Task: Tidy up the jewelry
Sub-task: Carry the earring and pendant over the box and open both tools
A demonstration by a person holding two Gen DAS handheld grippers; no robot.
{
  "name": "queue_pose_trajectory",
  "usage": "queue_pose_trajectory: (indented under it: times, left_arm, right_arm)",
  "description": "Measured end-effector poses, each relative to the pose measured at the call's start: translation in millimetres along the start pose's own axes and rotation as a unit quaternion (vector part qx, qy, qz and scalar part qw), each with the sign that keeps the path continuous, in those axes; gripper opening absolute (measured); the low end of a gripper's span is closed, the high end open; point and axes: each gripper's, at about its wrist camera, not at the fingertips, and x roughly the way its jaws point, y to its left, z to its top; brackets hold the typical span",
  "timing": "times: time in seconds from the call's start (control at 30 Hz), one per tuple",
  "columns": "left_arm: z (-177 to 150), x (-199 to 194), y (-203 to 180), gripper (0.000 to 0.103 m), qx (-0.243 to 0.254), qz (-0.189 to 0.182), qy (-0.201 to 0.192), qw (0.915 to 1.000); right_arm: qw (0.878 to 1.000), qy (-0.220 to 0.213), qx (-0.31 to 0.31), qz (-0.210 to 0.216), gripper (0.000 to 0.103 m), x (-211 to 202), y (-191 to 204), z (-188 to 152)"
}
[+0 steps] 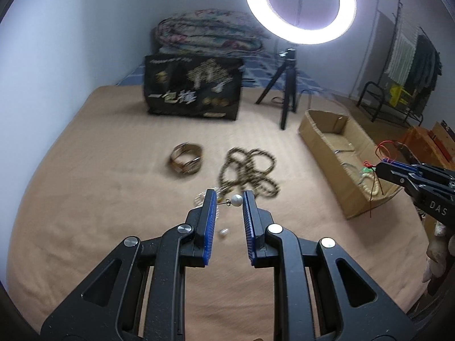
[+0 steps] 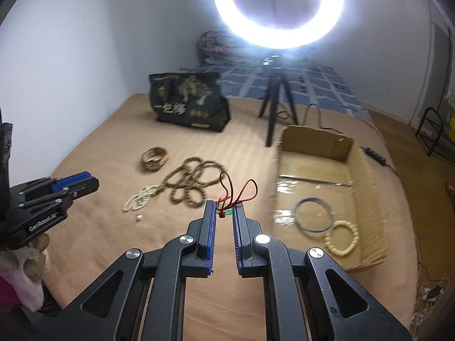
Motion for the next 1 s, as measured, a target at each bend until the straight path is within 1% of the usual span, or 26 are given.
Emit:
queue_pose_trajectory:
  times: [0.23, 0.47, 1.0]
  left_arm:
    - [22, 18, -42, 0.018, 0.017, -0.032, -0.007, 0.9993]
    - [39, 37, -79, 0.018, 0.041, -0.051, -0.012, 0.9978]
    - [69, 94, -152, 0.018, 0.077, -0.091, -0.004, 0.9929]
  right_arm:
    - [0.999, -0.004, 0.023, -0.03, 0.01, 1, -45, 5]
    - [0.998, -0.004, 0.047, -0.047, 0.01, 3, -81, 7]
    - [0.996, 0.002, 0.069, -0.063, 0.01, 28, -126, 9]
